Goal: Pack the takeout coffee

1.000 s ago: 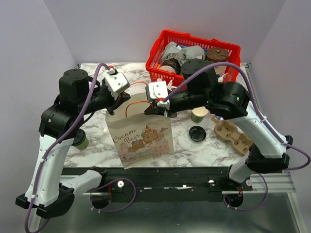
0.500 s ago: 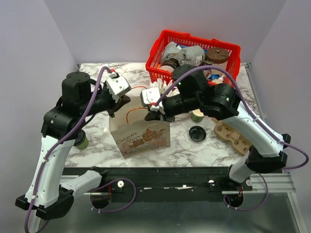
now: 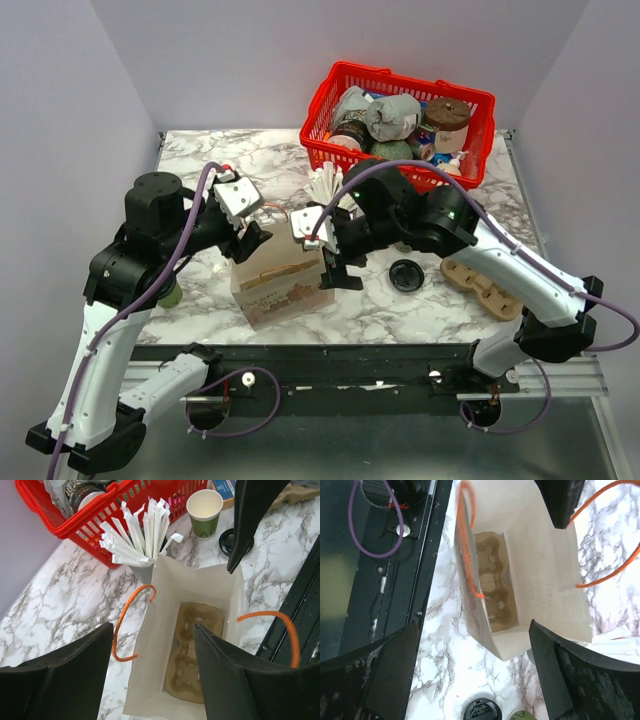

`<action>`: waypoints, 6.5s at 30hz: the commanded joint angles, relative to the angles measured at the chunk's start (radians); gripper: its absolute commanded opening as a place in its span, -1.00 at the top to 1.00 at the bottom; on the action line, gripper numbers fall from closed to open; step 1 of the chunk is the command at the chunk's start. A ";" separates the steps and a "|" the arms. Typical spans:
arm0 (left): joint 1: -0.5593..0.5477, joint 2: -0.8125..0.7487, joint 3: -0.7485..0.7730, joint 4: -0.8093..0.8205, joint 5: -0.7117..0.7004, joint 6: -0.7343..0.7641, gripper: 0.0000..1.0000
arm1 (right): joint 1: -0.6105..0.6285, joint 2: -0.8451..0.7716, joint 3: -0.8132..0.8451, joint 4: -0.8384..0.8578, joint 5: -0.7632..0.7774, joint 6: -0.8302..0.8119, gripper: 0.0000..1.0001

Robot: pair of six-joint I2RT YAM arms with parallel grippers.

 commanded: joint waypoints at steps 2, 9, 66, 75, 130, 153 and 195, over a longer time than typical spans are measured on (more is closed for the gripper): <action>0.004 -0.004 0.011 0.015 -0.060 -0.021 -0.47 | 0.007 -0.060 0.031 -0.014 -0.032 -0.009 -1.00; 0.005 -0.002 -0.009 -0.031 -0.121 0.008 -0.48 | 0.007 -0.047 0.002 0.027 0.003 -0.004 -1.00; 0.082 0.016 0.135 0.108 -0.252 -0.028 -0.49 | 0.007 -0.012 0.061 0.170 -0.160 -0.027 -0.28; 0.085 -0.050 0.060 -0.103 -0.225 -0.065 -0.65 | 0.005 -0.125 0.002 0.272 0.029 0.062 -1.00; 0.079 -0.373 -0.394 -0.051 0.190 0.304 1.00 | -0.174 -0.212 -0.238 0.483 0.410 0.105 -1.00; 0.079 -0.001 -0.241 0.177 -0.052 0.255 0.04 | -0.272 -0.131 -0.150 0.348 0.150 0.125 -1.00; 0.795 0.348 -0.066 -0.513 -0.410 0.531 -0.97 | -0.334 -0.162 -0.164 0.305 -0.077 0.181 -1.00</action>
